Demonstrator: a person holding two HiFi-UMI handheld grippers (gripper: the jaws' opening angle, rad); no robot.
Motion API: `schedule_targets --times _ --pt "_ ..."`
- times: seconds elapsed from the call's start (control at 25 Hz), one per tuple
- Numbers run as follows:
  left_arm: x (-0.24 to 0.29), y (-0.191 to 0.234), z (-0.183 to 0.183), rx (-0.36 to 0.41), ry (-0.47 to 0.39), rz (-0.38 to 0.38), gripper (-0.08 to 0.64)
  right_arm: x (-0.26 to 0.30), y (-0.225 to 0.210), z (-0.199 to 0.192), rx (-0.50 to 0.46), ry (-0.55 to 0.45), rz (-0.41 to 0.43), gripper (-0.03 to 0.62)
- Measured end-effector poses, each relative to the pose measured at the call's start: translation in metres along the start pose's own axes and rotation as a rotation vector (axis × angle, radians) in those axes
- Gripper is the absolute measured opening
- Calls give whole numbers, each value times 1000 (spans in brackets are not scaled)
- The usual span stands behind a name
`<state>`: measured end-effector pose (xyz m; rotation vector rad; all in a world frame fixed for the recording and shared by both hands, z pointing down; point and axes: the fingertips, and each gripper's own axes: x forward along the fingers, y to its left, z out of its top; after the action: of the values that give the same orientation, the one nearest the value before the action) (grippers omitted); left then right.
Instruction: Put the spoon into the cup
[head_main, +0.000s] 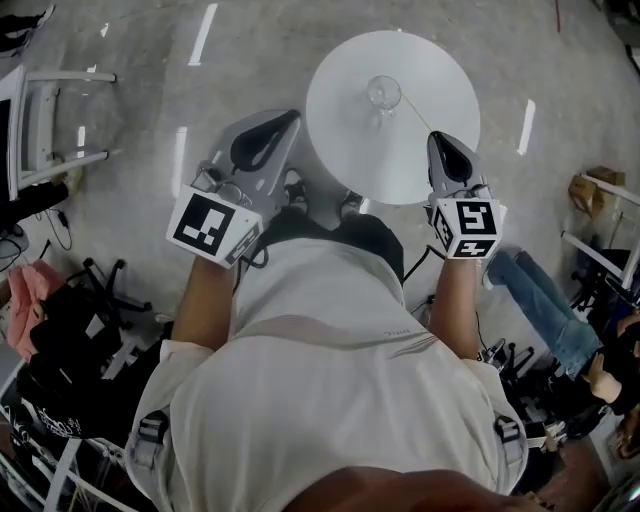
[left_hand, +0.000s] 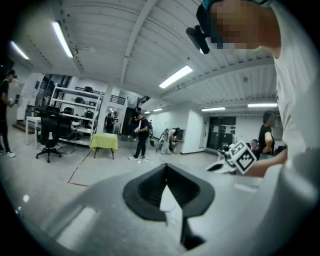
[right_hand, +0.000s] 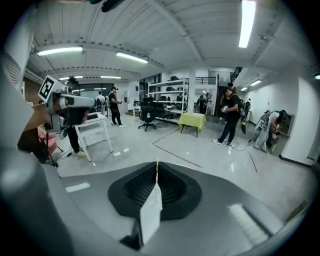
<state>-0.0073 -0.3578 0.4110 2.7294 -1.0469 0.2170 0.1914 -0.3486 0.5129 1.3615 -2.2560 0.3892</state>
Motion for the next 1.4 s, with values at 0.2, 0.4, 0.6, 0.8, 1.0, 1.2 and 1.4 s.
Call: schedule_targets --times 0.2,0.4,0.6,0.8,1.0,1.2,1.4 --pt "22 -4 -6 -17 21 65 2 45 -20 -36 -18 104 72 14" --pt "28 -4 -15 -44 42 111 2 97 -22 -69 -71 190 103 14" --pt "22 3 -18 -51 64 147 2 131 -20 -91 -72 260 134 14" --pt "9 16 -20 -55 68 164 2 149 -10 -97 -64 296 151 15" --pt "1 22 -20 -54 67 158 2 149 2 -90 -69 293 161 103" --pt "-13 24 -5 -26 35 118 2 114 7 -28 -48 124 98 100" --pt "-17 13 29 18 -19 45 2 48 -3 43 -10 -72 12 80"
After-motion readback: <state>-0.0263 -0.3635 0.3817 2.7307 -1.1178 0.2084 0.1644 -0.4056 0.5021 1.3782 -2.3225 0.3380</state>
